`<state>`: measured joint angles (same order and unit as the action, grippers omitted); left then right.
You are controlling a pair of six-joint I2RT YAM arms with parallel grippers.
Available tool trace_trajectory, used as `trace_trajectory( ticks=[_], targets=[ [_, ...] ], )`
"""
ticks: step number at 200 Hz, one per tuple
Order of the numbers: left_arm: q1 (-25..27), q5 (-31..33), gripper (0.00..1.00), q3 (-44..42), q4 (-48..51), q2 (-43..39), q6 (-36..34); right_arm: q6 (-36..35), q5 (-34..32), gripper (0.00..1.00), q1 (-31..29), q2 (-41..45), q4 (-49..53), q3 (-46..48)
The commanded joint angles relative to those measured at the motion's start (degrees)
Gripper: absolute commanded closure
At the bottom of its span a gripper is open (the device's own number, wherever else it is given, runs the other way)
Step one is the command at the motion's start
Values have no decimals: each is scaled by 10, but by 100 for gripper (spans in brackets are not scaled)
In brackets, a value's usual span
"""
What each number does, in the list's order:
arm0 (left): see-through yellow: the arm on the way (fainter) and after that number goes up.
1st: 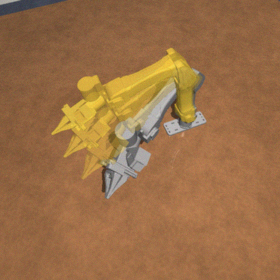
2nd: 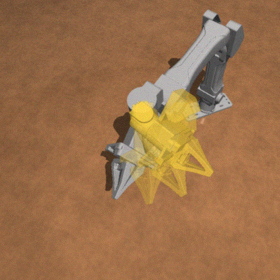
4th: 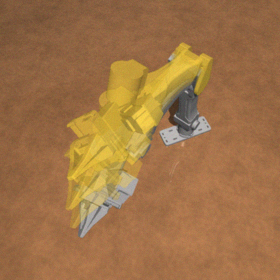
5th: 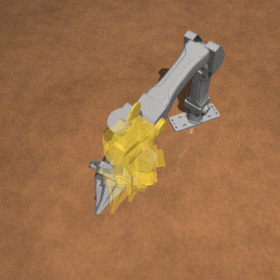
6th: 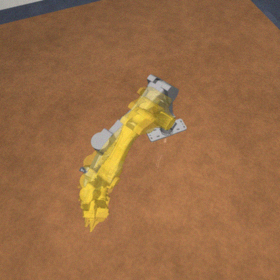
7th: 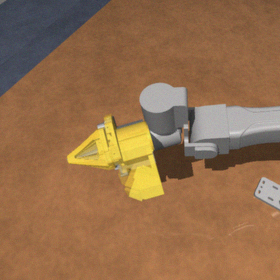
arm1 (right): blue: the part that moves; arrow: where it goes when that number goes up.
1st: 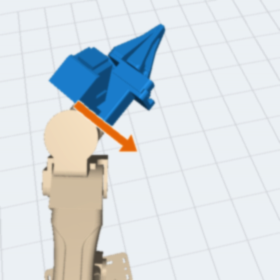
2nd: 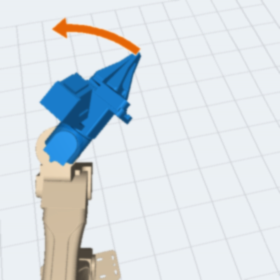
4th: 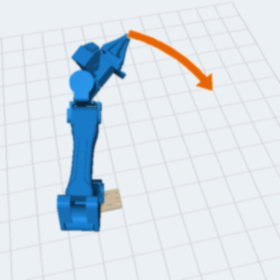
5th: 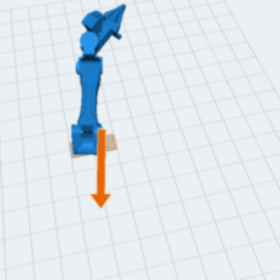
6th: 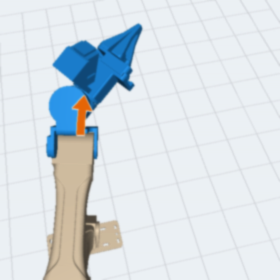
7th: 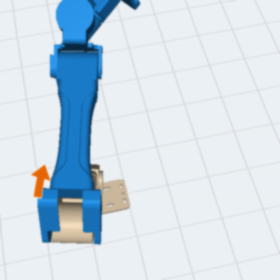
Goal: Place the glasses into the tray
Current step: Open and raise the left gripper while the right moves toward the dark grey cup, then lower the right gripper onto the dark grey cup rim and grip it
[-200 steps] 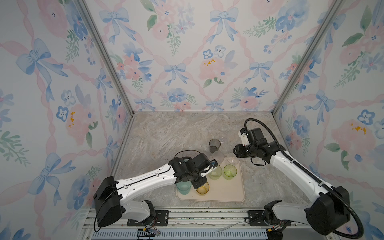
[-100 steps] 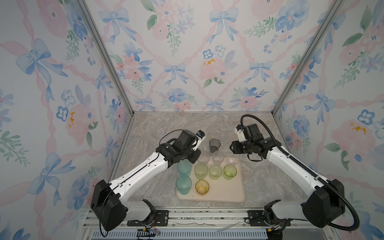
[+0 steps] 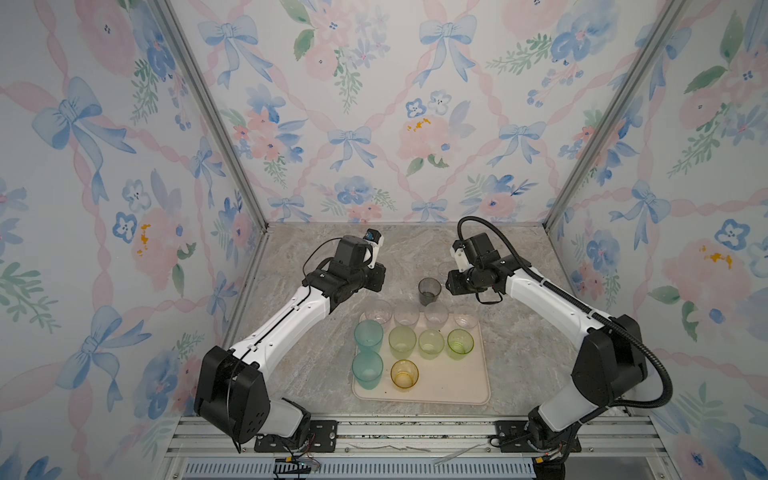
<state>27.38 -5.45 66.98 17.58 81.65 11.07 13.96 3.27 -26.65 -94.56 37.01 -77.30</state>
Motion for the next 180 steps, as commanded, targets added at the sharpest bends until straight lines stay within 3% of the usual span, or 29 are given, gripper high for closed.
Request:
trace_trajectory(
  ticks=[1,180],
  targets=[
    [-3,-7,77,-2,-31,11,21,-9,-2,63,-9,-35,20,-33],
    [-15,-7,77,-13,-52,30,15,-9,-1,74,-14,-147,28,-107]
  ],
)
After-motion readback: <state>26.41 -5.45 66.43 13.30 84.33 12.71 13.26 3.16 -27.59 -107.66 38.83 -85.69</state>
